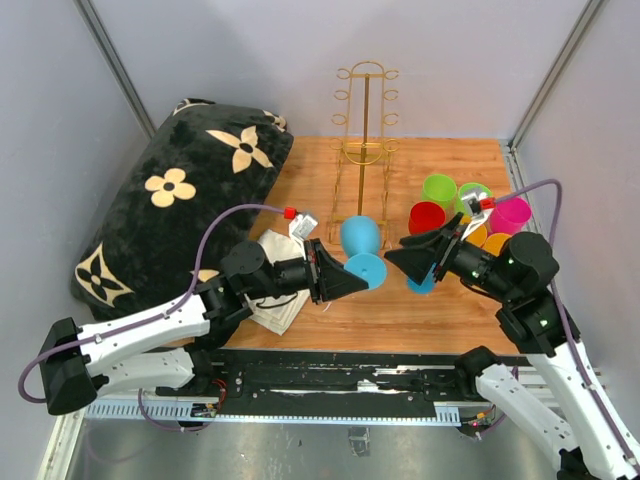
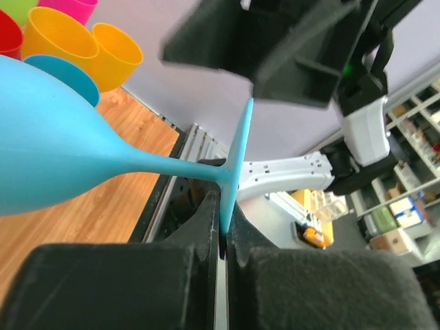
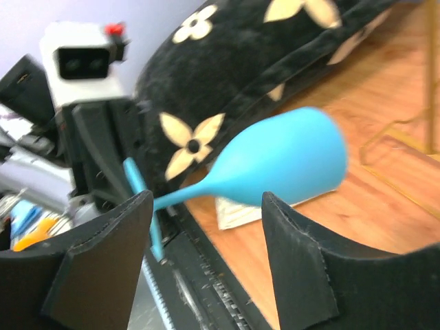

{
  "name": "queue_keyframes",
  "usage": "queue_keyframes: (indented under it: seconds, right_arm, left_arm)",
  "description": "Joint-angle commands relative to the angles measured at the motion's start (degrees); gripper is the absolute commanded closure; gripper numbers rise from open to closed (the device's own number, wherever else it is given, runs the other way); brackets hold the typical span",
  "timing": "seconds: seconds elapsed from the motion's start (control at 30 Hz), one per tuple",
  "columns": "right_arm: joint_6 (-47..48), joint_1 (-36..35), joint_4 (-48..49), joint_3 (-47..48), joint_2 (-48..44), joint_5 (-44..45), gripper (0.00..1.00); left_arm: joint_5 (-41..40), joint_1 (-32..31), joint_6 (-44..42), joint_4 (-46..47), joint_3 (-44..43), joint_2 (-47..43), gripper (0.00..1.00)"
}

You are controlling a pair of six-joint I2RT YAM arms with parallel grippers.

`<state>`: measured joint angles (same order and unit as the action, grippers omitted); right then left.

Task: Take the wine glass off the wine glass rack
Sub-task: Place the wine glass at the center of the board.

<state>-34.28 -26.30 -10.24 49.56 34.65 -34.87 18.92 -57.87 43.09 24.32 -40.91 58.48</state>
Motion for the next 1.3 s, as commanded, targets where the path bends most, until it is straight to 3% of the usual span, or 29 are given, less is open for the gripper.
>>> queue_keyframes:
  seconds: [0.0, 0.13, 0.2, 0.37, 0.6, 0.8, 1.03, 1.27]
  right_arm:
    - [9.0, -0.8, -10.8, 5.3, -1.9, 19.5, 0.30]
    - [7.9, -0.5, -20.9, 7.6, -0.7, 37.6, 0.26]
    - [7.2, 0.4, -23.9, 8.5, 0.9, 37.4, 0.25]
    - [4.4, 3.4, -18.0, 7.7, 5.0, 11.5, 0.17]
    - [0.7, 3.8, -9.5, 7.5, 11.7, -12.8, 0.18]
    - [-0.1, 3.8, -8.4, 6.9, 13.2, -17.6, 0.16]
    - [0.1, 3.8, -7.4, 7.0, 17.3, -32.2, 0.22]
    - [1.5, 3.8, -9.0, 7.4, 20.1, -39.3, 0.36]
  left_arm:
    - [0.2, -4.4, -14.0, -3.4, -0.2, -1.7, 0.99]
    - [1.2, -10.9, -27.5, -7.9, 1.1, -2.8, 0.99]
    - [3.3, -13.5, -32.5, -8.2, 2.8, -3.8, 0.99]
    - [5.4, -15.5, -39.3, -6.9, 7.7, -7.5, 1.00]
    - [5.6, -15.5, -44.8, -8.3, 9.5, -12.1, 1.00]
    - [5.2, -15.5, -45.8, -10.3, 9.4, -13.6, 1.00]
    - [5.0, -15.5, -48.0, -12.2, 9.0, -13.7, 0.99]
    - [0.3, -15.6, -51.9, -20.9, 6.0, -11.3, 0.99]
